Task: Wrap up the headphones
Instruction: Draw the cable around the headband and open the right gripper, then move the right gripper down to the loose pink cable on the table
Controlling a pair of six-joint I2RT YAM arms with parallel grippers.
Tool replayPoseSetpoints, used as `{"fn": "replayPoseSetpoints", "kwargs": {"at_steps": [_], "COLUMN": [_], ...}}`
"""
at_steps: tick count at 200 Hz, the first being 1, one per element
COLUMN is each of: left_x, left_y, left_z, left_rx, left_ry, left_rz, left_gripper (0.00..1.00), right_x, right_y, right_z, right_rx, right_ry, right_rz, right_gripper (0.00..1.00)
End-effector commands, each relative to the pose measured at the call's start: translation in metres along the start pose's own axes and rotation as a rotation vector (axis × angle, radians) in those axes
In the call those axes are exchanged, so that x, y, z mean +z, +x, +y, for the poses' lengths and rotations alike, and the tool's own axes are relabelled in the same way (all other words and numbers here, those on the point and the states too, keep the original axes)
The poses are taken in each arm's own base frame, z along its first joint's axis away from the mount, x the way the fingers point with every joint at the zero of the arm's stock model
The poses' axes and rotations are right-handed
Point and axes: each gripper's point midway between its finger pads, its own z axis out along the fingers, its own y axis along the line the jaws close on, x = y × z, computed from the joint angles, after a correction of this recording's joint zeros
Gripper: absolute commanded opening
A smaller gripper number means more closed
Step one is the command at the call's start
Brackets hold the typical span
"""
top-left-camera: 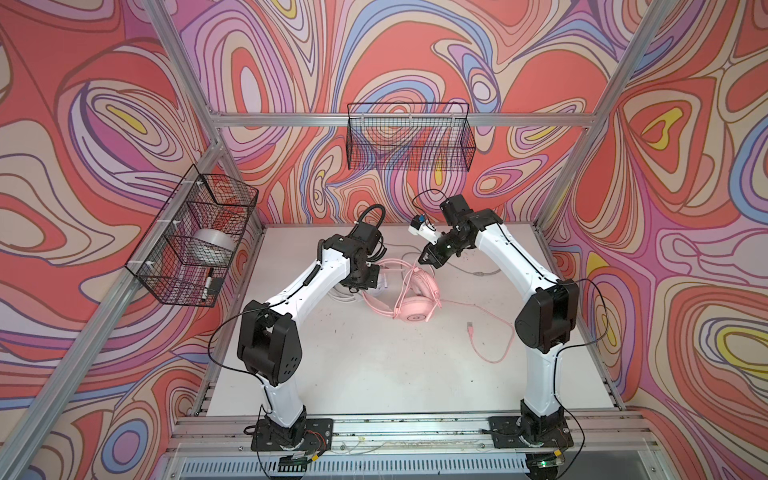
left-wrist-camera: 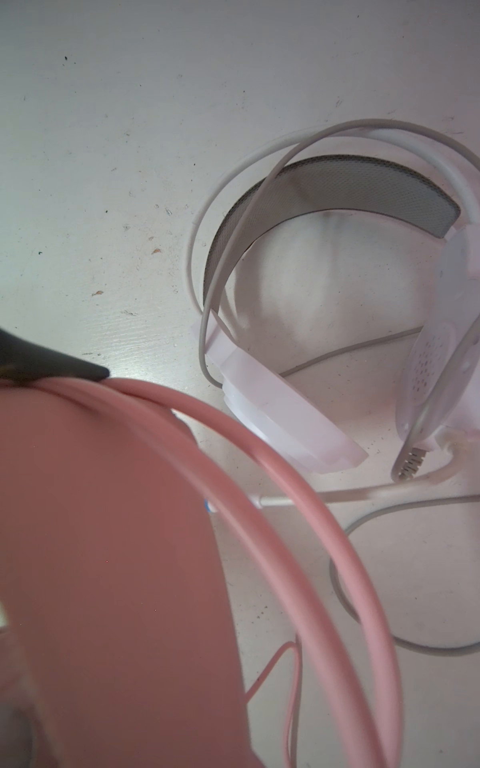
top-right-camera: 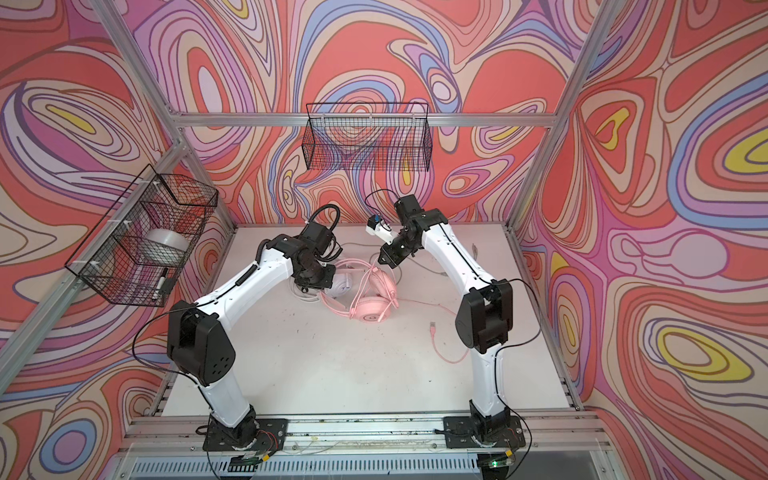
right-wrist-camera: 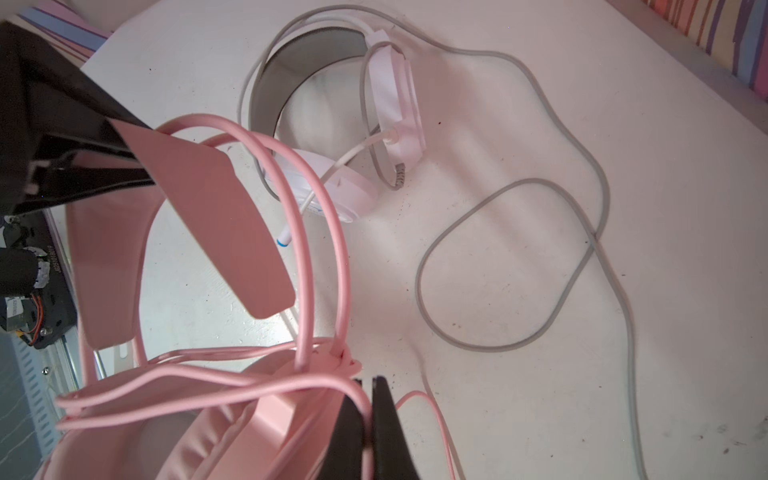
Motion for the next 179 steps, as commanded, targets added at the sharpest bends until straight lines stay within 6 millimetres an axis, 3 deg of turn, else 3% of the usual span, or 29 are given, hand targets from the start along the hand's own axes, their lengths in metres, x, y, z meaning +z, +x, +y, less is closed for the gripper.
{"fn": "replayPoseSetpoints", "kwargs": {"at_steps": [1,60,104,147,179], "left_x": [-0.019,-0.017,-0.015,-0.014,-0.015], "left_y": [0.014,0.02,0.021,0.022,0.02], "left_z": [-0.009,-0.015,-0.015,-0.017,-0.02], "left_rx": [0.051,0.045,0.042,0.033,0.009], "left_ry": [0.066,0.108,0.106,0.126,0.159], "left_rz": [0.019,0.03,0.037,0.042,0.038], "left_gripper": [0.0,0.0,0.0,0.0,0.0], "right_x": [0.002,0.016,0.01,0.012,0.019], "right_y": [-0.01,0.002,0.007,0.034,0.054], "right_z": [-0.024,-0.03,-0.04,-0.049,-0.052], "right_rx": [0.044,0.117,0.178,0.259,0.325], "right_ry": [0.041,0.009,0.012,0.019,0.011], "right_rz": [-0.066,-0.068,-0.101,-0.07,-0.074], "right_gripper": [0.07,0.21,0.28,0.3,0.41]}}
